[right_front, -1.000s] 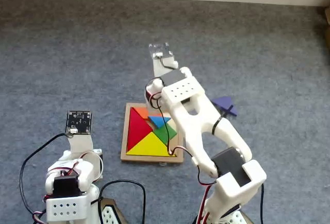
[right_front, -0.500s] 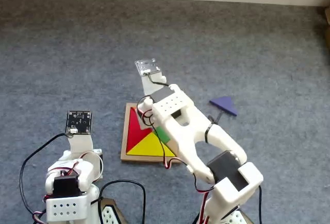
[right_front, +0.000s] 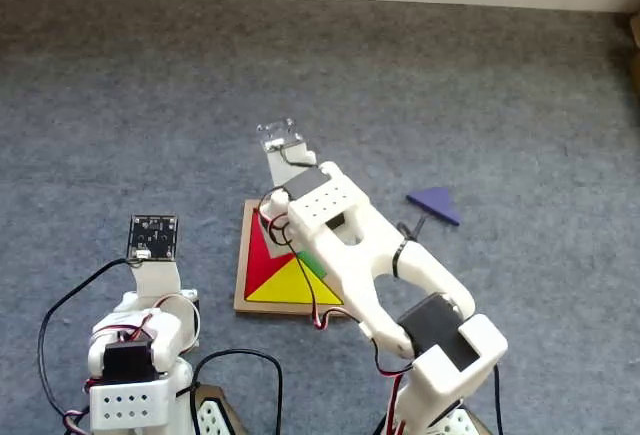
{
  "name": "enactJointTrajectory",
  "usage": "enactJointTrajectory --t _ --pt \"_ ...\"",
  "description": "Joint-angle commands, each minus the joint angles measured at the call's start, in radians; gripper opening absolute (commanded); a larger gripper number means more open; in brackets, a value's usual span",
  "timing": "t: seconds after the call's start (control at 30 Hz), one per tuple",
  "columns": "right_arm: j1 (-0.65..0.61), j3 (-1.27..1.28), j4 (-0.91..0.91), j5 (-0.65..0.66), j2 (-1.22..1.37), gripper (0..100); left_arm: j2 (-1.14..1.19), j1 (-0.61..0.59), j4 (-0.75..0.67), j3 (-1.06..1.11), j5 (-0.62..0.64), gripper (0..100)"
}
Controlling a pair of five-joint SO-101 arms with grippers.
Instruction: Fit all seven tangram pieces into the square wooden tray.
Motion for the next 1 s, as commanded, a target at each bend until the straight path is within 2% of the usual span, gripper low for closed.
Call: enactJointTrajectory --t 0.0,0.2,0.3,0.53,0.7,0.77,0.97 --pt "0.019 -0.058 0.004 0.006 -0.068 1.8 -0.031 -0.001 0.006 0.019 -0.008 1" --pt "0.022 -0.051 0.021 0.008 -0.047 1.8 -0.031 -0.001 0.006 0.019 -0.008 1" --pt "0.054 -0.058 0.116 0.009 -0.122 1.8 -0.031 -0.001 0.006 0.019 -0.008 1" --pt "0.232 -0.018 0.272 0.009 -0.446 1.8 -0.031 -0.001 0.006 0.019 -0.008 1" --pt "0.4 0.124 0.275 0.017 -0.611 2.5 -0.031 -0.001 0.006 0.019 -0.008 1" --pt "0.443 0.179 0.229 0.089 -0.625 3.9 -0.031 -0.001 0.006 0.019 -0.008 1" --pt "0.585 0.234 0.111 0.321 -0.533 18.9 -0.031 -0.001 0.006 0.019 -0.008 1"
